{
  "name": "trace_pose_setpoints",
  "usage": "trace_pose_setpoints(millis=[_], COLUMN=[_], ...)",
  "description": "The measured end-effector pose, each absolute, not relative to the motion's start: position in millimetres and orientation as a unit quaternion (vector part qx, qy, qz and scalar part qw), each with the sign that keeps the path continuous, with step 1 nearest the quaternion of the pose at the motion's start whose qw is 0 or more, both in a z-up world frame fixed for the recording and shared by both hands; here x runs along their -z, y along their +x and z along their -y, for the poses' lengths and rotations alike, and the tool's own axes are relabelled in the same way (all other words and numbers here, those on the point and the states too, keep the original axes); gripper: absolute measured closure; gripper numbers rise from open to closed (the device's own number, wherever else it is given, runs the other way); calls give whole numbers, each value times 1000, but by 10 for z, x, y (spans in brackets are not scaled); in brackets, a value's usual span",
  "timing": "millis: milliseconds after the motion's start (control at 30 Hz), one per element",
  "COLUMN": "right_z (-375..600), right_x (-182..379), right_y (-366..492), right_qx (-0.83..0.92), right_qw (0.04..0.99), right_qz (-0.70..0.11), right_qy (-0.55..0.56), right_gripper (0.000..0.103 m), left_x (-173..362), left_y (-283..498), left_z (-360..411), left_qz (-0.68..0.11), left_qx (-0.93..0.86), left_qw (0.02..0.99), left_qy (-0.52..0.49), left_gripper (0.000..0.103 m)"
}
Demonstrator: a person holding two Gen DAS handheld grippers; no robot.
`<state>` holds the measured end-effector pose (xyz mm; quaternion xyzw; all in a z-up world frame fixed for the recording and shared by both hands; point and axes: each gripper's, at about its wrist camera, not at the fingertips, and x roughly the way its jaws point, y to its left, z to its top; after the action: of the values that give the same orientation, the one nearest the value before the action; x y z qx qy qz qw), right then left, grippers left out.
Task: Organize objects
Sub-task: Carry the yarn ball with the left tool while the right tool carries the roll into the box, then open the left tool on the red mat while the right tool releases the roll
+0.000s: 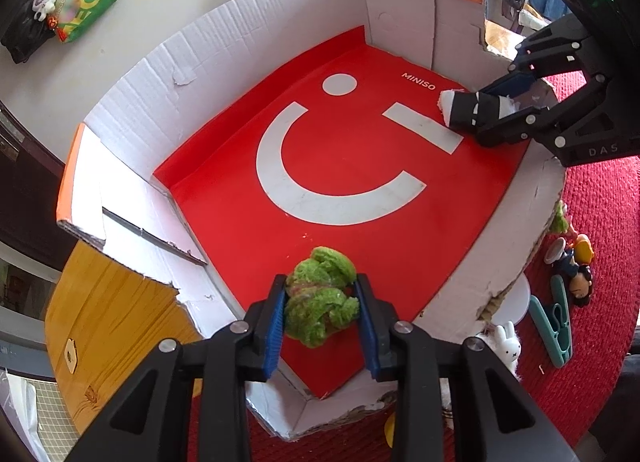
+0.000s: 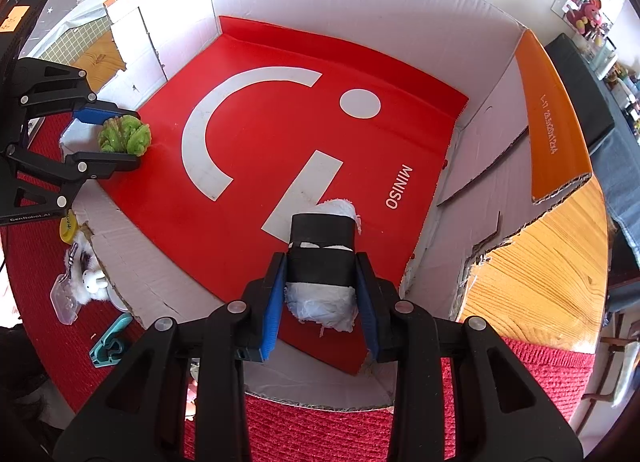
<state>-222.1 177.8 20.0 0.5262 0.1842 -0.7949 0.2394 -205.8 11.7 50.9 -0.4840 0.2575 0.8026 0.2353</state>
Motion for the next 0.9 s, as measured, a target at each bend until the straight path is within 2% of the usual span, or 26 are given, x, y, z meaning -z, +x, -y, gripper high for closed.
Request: trace_pose_setpoints(millis=[367, 533, 900], right_z=[-1788, -1797, -1806], right_x=[-185, -188, -173], right_y=[-2184, -2138, -2054], right_qx=[794, 796, 796], right_qw=[236, 237, 235], right_qz=[-188, -187, -190], right_qy=[527, 525, 525], right_gripper=[71, 56, 56], left_x=[-512, -502, -519], left_y=[-2061, -2076, -2093], left_z=[-109, -116, -137], left_qz=[-255, -253, -247], left_qx=[-805, -806, -807], left_qw=[235, 235, 236], left_qy=[-482, -481, -481], left_gripper=[59, 55, 53])
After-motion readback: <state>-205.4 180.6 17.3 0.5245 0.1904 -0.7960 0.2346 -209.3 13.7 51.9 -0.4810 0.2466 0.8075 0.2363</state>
